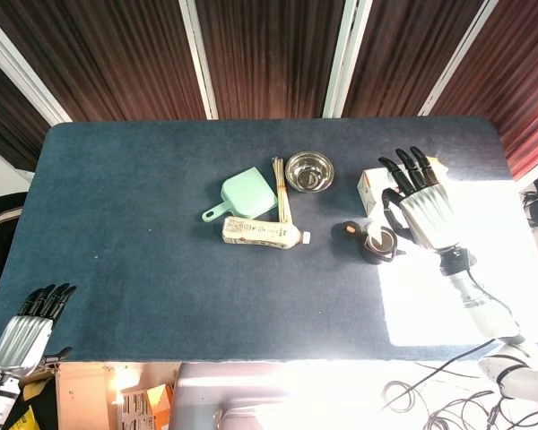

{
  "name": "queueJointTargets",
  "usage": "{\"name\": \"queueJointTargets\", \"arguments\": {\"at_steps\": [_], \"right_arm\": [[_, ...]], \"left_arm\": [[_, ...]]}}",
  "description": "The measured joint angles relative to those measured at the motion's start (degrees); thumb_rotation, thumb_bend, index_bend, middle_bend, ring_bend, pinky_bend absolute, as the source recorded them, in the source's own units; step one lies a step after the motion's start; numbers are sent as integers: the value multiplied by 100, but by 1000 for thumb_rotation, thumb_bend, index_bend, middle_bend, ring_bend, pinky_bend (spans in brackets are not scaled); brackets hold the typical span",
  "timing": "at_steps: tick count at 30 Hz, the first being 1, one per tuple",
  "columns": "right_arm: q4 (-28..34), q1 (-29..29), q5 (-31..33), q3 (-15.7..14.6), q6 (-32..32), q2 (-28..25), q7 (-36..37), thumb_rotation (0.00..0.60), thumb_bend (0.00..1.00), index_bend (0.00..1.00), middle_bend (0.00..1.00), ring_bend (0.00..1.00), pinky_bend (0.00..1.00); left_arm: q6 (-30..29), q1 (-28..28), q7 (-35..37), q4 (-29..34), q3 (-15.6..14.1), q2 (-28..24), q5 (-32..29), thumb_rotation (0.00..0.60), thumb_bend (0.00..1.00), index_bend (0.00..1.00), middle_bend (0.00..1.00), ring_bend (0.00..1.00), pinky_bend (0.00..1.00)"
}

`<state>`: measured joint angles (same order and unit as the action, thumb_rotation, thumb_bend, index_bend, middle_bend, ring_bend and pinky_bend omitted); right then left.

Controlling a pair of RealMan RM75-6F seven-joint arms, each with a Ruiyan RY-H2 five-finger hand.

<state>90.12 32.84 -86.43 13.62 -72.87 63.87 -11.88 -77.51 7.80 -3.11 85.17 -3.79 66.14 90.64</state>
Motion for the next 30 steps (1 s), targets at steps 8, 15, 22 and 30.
{"name": "queueJointTargets", "arguments": {"at_steps": [8, 15, 22, 30], "right_arm": [[-270, -32, 113, -36, 33, 63, 176, 600, 448, 670, 122, 0, 0], [-601, -31, 128, -94, 91, 174, 493, 600, 448, 670, 122, 0, 0], [-853, 17, 98, -138, 152, 295, 732, 600, 448, 670, 123, 3, 0], [-1052, 25, 124, -191, 212, 376, 805, 600, 448, 670, 125, 15, 0]], "left_arm": [[163, 51, -158, 65, -5, 8, -105, 600, 42, 0, 77, 32, 102], [312, 113, -253, 99, 15, 36, -214, 600, 42, 0, 77, 32, 102], [442, 161, -340, 149, 26, 50, -325, 600, 42, 0, 77, 31, 102], [475, 179, -376, 166, 23, 59, -363, 600, 42, 0, 77, 31, 102]]}}
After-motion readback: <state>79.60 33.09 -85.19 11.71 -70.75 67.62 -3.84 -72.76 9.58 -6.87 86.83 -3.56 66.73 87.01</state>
